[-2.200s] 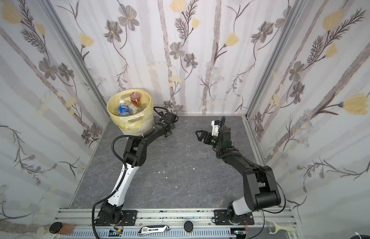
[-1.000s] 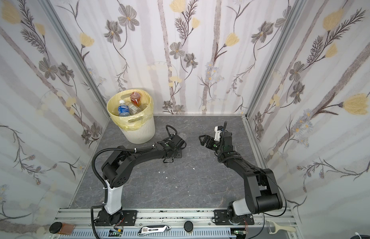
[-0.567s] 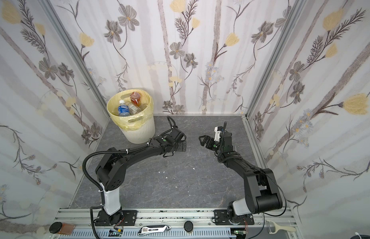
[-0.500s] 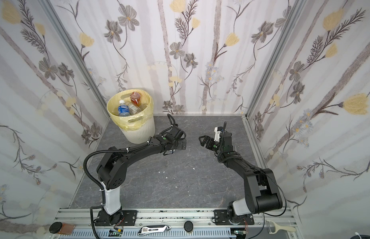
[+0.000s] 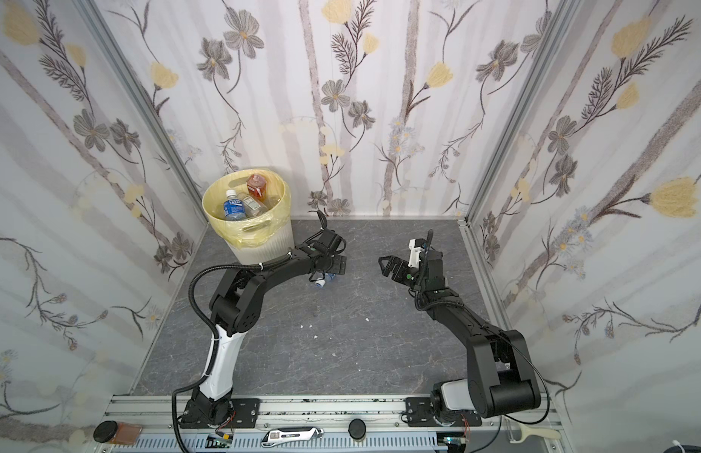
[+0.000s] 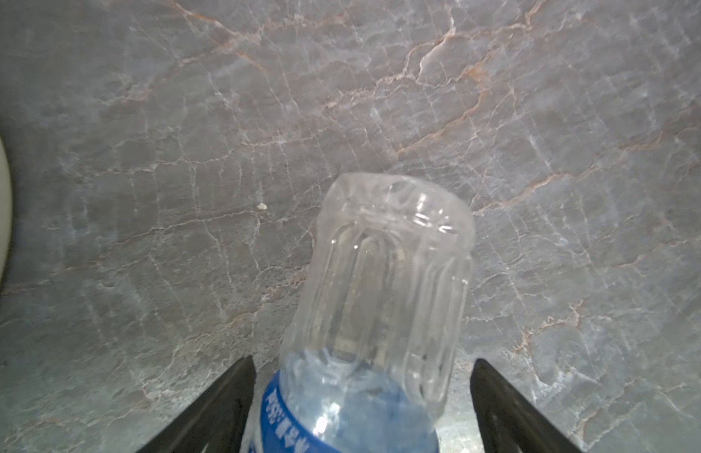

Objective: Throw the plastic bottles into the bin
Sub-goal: 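Drag the bottle by its cap with the left gripper away from the wall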

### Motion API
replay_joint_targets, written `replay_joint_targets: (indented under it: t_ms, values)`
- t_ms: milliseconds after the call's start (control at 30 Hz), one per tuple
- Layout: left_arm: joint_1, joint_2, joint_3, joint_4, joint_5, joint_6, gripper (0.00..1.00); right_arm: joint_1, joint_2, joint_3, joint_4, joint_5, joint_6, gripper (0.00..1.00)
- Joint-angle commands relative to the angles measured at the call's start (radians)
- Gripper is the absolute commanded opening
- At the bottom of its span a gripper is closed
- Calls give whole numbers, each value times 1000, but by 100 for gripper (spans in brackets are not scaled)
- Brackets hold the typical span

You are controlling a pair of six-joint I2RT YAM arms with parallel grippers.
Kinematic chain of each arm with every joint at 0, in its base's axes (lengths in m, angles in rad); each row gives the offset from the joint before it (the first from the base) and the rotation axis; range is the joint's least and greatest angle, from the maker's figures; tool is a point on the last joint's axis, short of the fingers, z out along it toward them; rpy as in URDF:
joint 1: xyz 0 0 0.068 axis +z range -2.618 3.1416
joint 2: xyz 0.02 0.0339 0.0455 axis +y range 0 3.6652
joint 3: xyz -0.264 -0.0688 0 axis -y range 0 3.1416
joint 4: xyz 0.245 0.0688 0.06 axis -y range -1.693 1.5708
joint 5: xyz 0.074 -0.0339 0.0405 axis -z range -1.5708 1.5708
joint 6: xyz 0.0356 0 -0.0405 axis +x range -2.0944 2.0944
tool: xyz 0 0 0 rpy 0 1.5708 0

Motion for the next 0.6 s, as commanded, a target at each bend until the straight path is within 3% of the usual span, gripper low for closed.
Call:
replay_joint_targets:
  t_ms: [0, 267, 567]
  values:
    - [6, 11, 2, -2, 22, 26, 82, -2, 7, -3, 8, -18, -15, 100]
    - [7, 25, -15, -1, 62, 36, 68, 3, 3, -39, 64, -90, -20, 100]
    - [11, 33, -11, -2, 88, 42, 52, 6, 3, -42, 55, -93, -17, 100]
